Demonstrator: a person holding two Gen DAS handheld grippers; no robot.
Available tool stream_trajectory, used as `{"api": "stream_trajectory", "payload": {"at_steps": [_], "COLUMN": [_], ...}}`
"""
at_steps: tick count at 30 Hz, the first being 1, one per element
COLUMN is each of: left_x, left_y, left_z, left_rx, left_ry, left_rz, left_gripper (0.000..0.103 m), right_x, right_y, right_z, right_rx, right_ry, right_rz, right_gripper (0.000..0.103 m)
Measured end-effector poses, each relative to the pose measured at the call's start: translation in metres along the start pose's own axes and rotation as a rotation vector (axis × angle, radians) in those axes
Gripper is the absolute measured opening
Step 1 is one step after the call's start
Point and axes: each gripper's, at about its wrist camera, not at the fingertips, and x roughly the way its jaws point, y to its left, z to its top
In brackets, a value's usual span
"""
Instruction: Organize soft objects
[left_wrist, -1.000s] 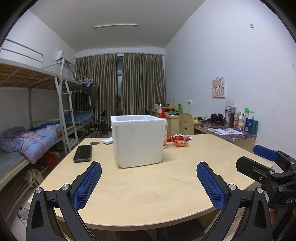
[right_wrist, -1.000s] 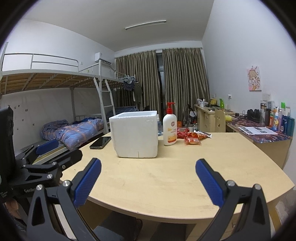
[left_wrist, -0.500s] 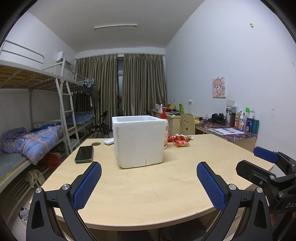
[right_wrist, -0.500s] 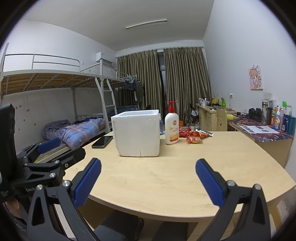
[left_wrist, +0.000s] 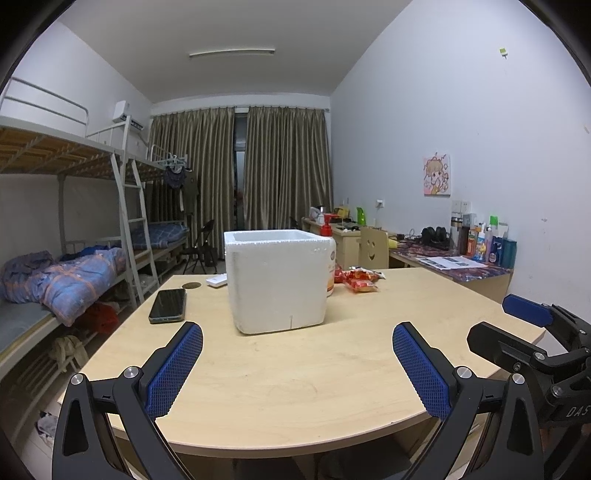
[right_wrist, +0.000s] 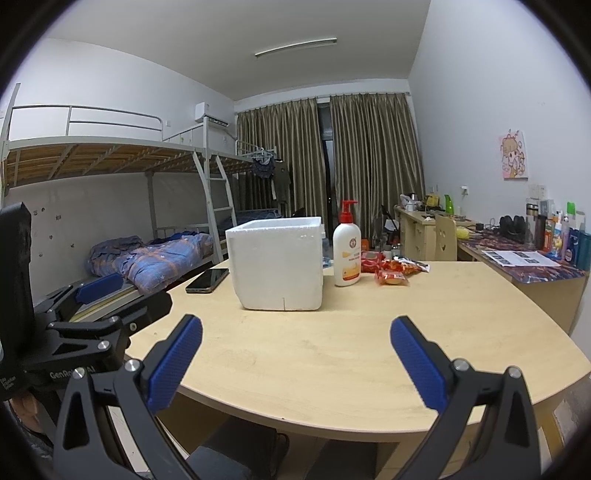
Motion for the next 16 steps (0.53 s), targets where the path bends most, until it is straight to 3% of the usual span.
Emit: {"api": "stream_trajectory", "payload": {"at_steps": [16], "left_x": [0.0013], "left_y": [-0.0022], "left_z": [-0.0016], "left_rx": [-0.003], "left_ry": [-0.003], "left_rz": [-0.001], "left_gripper": [0.103], "right_x": [0.0], "right_y": [0.0001], "right_z": [-0.0008], "right_rx": [0.002], "right_ry": [0.002], "right_rz": [0.001], "right_gripper": [0.103]}}
